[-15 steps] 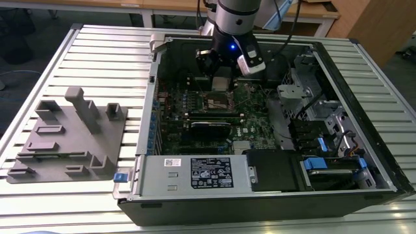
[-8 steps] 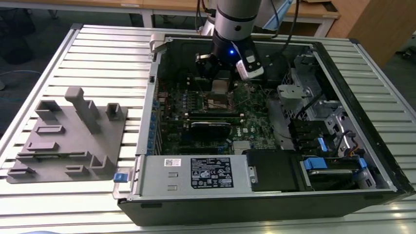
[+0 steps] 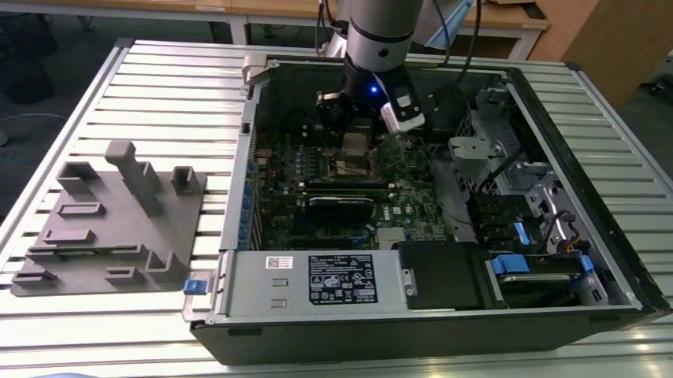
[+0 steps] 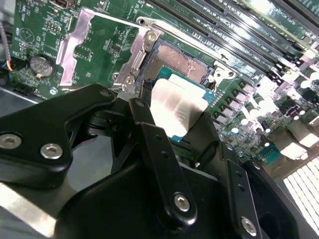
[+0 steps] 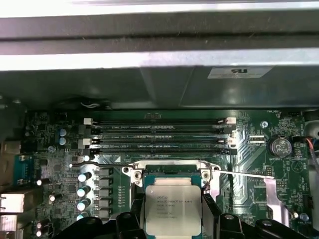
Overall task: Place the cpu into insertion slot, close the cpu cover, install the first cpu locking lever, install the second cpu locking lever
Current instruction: 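Place the cpu into insertion slot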
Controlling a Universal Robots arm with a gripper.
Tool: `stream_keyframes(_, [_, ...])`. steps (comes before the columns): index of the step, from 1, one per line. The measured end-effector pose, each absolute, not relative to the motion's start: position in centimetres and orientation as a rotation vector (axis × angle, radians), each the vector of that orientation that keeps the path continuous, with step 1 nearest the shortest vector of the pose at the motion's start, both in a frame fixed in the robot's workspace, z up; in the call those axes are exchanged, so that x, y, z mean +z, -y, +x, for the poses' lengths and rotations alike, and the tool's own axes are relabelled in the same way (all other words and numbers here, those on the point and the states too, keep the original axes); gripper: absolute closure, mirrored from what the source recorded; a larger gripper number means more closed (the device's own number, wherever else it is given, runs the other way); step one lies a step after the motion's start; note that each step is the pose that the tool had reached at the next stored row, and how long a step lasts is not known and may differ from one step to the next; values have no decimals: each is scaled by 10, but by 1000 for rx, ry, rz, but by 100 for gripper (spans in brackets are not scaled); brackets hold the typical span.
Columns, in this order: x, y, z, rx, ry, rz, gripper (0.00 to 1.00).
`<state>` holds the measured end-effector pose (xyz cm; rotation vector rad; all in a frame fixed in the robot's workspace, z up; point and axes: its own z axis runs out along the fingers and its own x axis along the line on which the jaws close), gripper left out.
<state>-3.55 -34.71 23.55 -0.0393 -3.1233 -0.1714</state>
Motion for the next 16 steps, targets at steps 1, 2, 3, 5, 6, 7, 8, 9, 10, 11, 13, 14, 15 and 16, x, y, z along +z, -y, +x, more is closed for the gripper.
stream_keyframes(1, [234, 347, -35, -171, 3123, -39, 46])
stream_keyframes(2, [232, 347, -35, -171, 3123, -39, 46])
stream_keyframes(3, [230, 347, -36, -171, 3124, -39, 46])
stream_keyframes(5, [226, 347, -36, -169, 3124, -39, 46])
stream_keyframes(6, [225, 347, -35, -168, 3124, -39, 46])
stream_keyframes(7, [224, 347, -35, -168, 3124, -42, 46])
stream_keyframes(8, [223, 347, -36, -168, 3124, -58, 46])
stream_keyframes(9, [223, 347, -36, -168, 3125, -84, 46])
stream_keyframes(10, [222, 347, -36, -168, 3125, -112, 46])
stream_keyframes(11, [222, 347, -36, -168, 3125, -140, 46])
stream_keyframes(13, [221, 347, -36, -169, 3123, -199, 46])
stream_keyframes(14, [220, 347, -35, -169, 3122, -227, 46])
stream_keyframes(15, [220, 347, -35, -169, 3121, -255, 46])
stream_keyframes(16, [219, 347, -35, -169, 3120, -284, 46])
